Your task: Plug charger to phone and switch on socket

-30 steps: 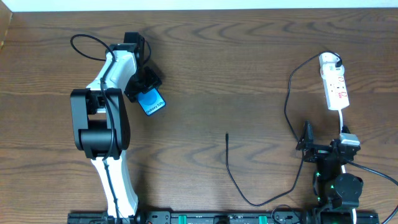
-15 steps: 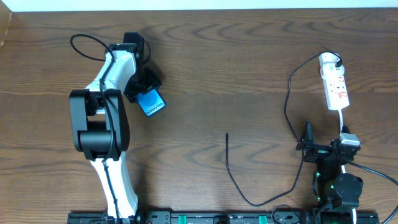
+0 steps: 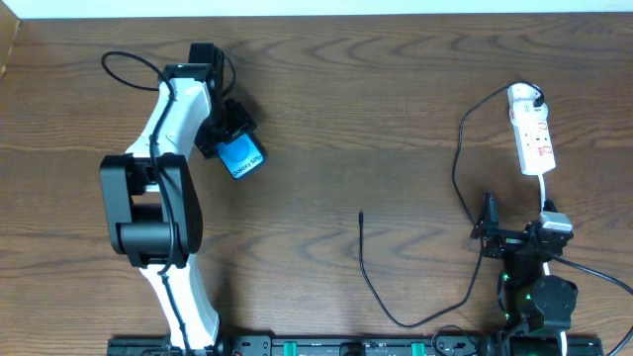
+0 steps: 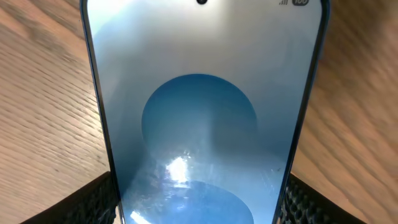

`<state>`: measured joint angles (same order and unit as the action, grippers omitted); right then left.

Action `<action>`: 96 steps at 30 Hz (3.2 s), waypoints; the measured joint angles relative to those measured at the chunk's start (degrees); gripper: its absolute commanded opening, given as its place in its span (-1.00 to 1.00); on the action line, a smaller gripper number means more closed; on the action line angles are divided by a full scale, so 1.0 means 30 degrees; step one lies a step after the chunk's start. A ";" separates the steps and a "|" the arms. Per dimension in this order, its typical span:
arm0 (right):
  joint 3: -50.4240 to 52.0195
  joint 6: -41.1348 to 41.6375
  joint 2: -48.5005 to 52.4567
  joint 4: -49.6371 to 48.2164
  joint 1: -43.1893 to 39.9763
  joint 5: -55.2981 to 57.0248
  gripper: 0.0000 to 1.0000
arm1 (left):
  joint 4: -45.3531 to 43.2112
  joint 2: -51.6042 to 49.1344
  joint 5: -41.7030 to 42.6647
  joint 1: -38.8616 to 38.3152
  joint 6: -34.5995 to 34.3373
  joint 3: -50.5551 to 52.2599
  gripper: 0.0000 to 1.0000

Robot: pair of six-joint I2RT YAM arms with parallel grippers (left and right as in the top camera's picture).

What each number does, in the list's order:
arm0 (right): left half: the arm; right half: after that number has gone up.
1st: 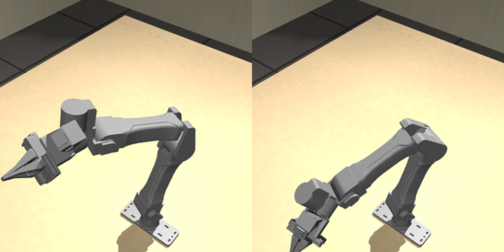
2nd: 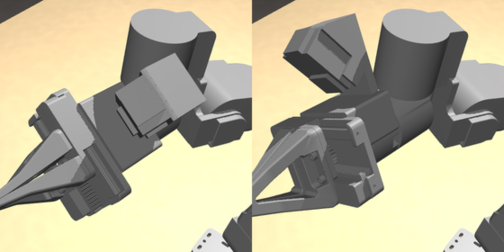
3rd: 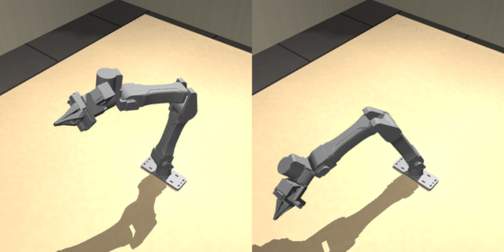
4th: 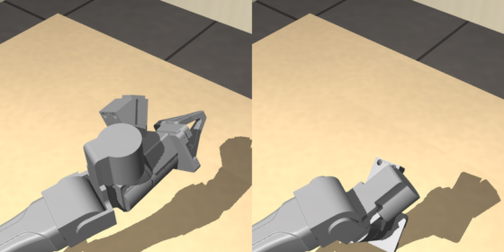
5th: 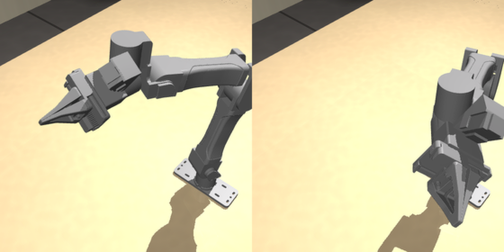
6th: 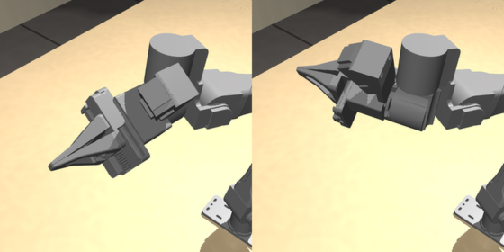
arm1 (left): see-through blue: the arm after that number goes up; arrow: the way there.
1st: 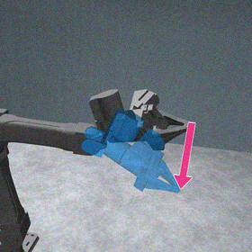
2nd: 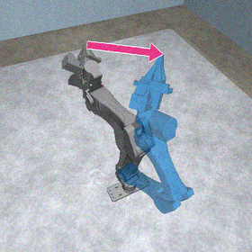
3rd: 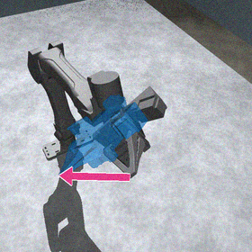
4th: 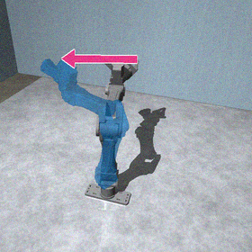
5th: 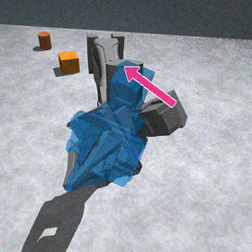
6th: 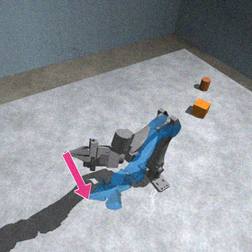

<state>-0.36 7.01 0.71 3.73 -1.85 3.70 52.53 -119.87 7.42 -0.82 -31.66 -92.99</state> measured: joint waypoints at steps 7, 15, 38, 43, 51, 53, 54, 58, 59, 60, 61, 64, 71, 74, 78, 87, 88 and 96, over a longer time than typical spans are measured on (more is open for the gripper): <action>-0.0007 0.0000 0.0000 0.0000 0.0000 0.0000 0.99 | 0.0000 0.1115 0.4918 0.0000 -0.0350 0.0000 -0.85; -0.0007 0.0000 0.0000 0.0007 0.0000 0.0000 0.99 | 0.0029 0.1173 1.1482 0.0000 -0.2404 0.0007 -0.86; 0.0000 0.0000 0.0000 0.0000 0.0007 0.0000 0.99 | 0.0401 0.1173 2.4064 0.0000 -0.9974 0.0007 -0.85; -0.0007 0.0000 0.0000 0.0000 0.0000 0.0000 0.98 | 0.0401 0.1173 2.4567 0.0000 -1.0812 0.0007 -0.85; -0.0007 0.0000 0.0000 0.0000 0.0000 0.0000 0.99 | 0.0401 0.1173 2.4698 0.0000 -1.1023 0.0007 -0.86; -0.0007 0.0000 0.0000 0.0000 0.0000 0.0000 0.99 | 0.0401 0.1173 2.4764 0.0000 -1.1023 0.0007 -0.86; -0.0007 0.0000 0.0000 0.0000 0.0000 0.0000 0.98 | 0.0401 0.1173 2.4793 0.0000 -1.1023 0.0007 -0.86; -0.0007 0.0000 0.0000 0.0000 0.0000 0.0000 0.98 | 0.0401 0.1173 2.4866 0.0000 -1.1023 0.0007 -0.85; -0.0007 0.0000 0.0000 0.0000 0.0000 0.0000 0.99 | 0.0401 0.1173 2.4880 0.0000 -1.1023 0.0007 -0.86; 0.0000 0.0000 0.0000 0.0000 0.0007 0.0000 0.99 | 0.0401 0.1173 2.4902 0.0000 -1.1030 0.0007 -0.85; -0.0007 0.0000 0.0000 0.0000 0.0000 0.0000 0.98 | 0.0401 0.1173 2.4924 0.0000 -1.1023 0.0007 -0.86; -0.0007 0.0000 0.0000 0.0000 0.0000 0.0000 0.98 | 0.0401 0.1173 2.4924 0.0000 -1.1023 0.0007 -0.85; -0.0007 0.0000 0.0000 0.0000 0.0000 0.0000 0.99 | 0.0401 0.1173 2.4924 0.0000 -1.1023 0.0007 -0.86; -0.0007 0.0000 0.0000 0.0000 0.0000 0.0000 0.99 | 0.0401 0.1173 2.4924 0.0000 -1.1023 0.0007 -0.85; 0.0000 0.0000 0.0000 0.0000 0.0000 0.0000 0.99 | 0.0401 0.1173 2.4924 0.0000 -1.1023 0.0007 -0.86; 0.0000 0.0000 0.0000 0.0000 0.0000 0.0000 0.98 | 0.0401 0.1173 2.4924 0.0000 -1.0950 0.0007 -0.86; 0.0000 0.0000 0.0000 0.0000 0.0000 0.0000 0.99 | 0.0401 0.1173 2.4924 0.0000 -1.0950 0.0007 -0.86; -0.0007 0.0000 0.0000 0.0000 0.0000 0.0000 0.99 | 0.0401 0.1173 2.4917 0.0000 -1.0950 0.0007 -0.86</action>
<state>-0.38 7.01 0.71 3.73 -1.85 3.70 53.74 -116.36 82.17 -0.82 -64.51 -92.97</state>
